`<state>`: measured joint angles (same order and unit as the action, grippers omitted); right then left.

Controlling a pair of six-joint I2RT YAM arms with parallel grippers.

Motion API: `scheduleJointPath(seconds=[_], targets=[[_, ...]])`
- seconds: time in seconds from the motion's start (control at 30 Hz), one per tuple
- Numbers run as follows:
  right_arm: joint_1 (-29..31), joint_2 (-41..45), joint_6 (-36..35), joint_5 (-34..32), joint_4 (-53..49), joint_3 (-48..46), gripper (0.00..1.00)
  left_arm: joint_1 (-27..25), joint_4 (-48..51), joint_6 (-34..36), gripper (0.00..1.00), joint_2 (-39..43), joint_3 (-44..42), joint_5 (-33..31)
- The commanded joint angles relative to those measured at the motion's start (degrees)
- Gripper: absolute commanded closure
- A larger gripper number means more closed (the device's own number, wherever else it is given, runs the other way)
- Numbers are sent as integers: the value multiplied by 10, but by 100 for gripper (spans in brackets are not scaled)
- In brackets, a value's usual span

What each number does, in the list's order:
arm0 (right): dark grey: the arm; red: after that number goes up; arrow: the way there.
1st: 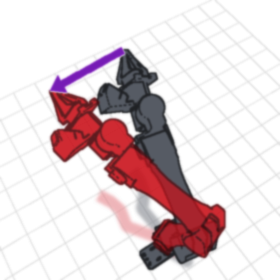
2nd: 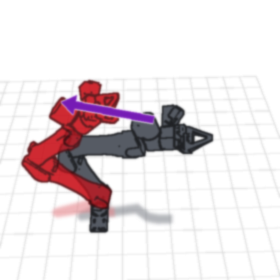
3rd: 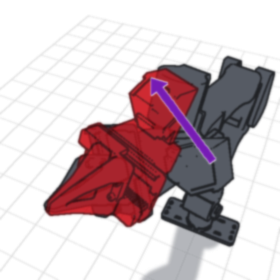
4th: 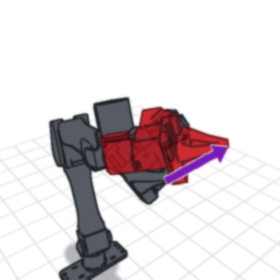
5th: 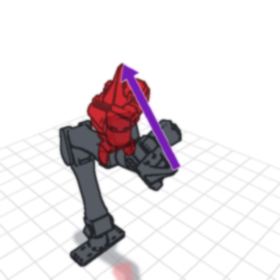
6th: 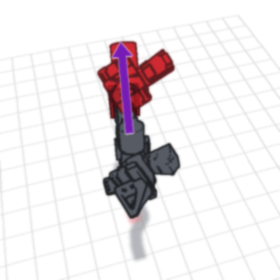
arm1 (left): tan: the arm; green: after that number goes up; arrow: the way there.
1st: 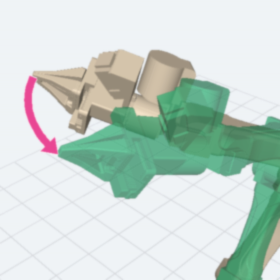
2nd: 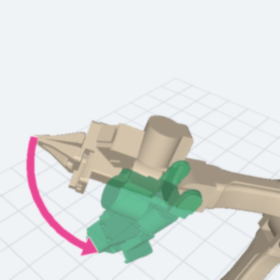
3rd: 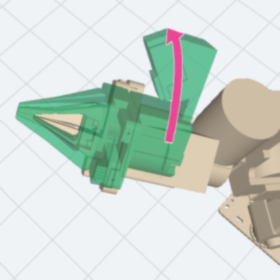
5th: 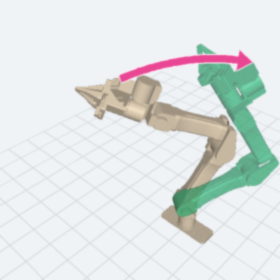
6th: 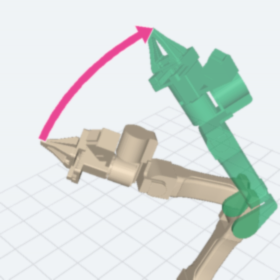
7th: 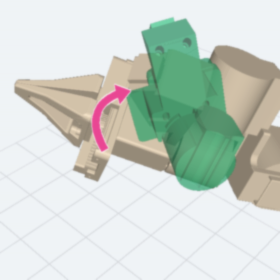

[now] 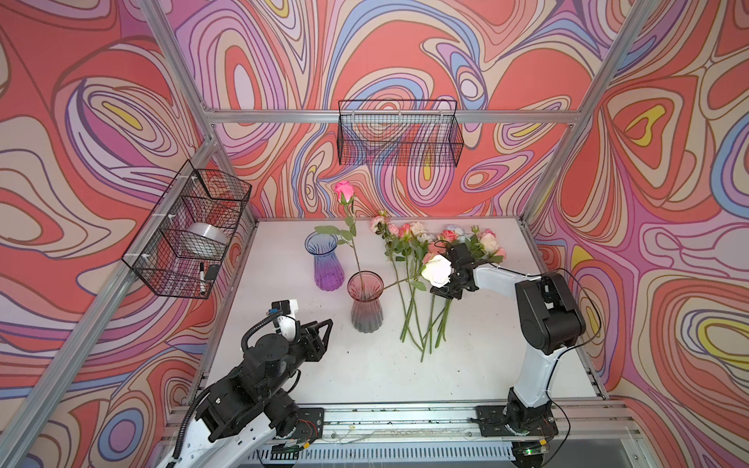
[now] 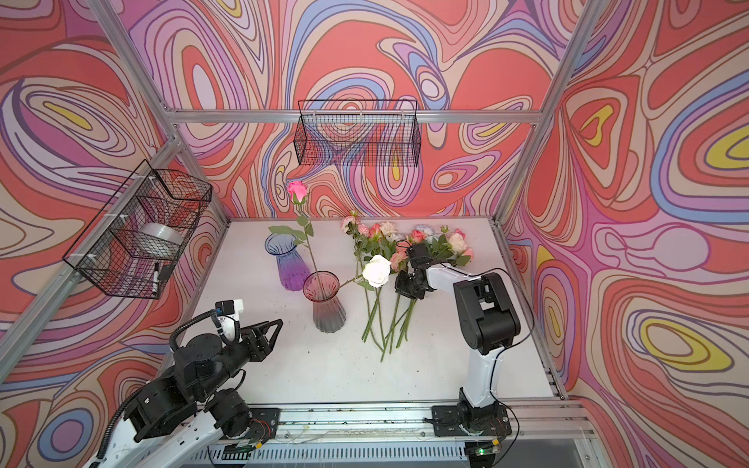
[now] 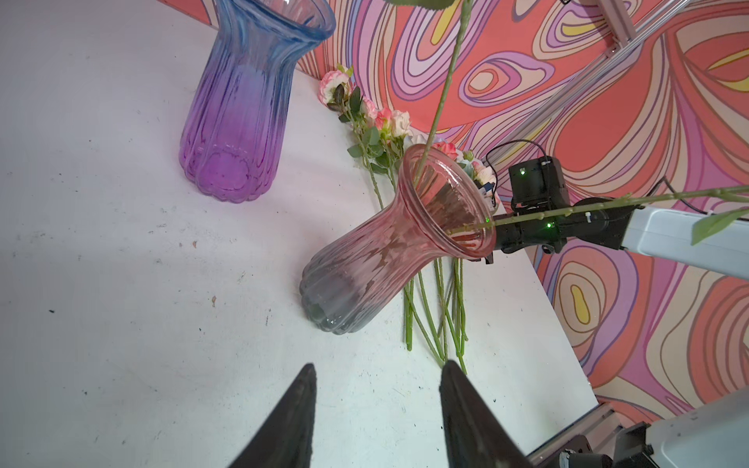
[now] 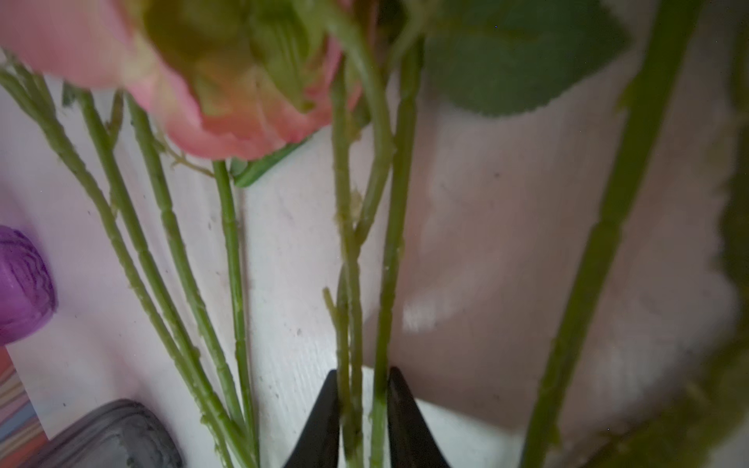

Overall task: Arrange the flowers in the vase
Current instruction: 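Close the right gripper on a peach rose stem and lift it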

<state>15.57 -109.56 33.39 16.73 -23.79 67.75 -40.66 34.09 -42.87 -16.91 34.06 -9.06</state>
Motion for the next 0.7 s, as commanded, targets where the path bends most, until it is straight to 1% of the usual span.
scheduleJointPath(seconds=[0.0,0.13,0.23,0.37,0.6,0.67], targets=[[2,-8,2,-14,-2,17,91,1,-21,-4,50,-17,-1,12],[3,19,4,-33,-13,12,96,1,-25,5,49,-23,1,10],[3,45,2,-40,-19,5,98,1,-34,9,47,-26,0,7],[2,77,-4,-48,-32,3,97,0,-46,16,47,-39,6,12],[3,170,-30,-73,-60,-4,96,1,-69,20,47,-80,25,29],[3,204,-37,-69,-48,-20,97,1,-76,20,47,-89,30,33]])
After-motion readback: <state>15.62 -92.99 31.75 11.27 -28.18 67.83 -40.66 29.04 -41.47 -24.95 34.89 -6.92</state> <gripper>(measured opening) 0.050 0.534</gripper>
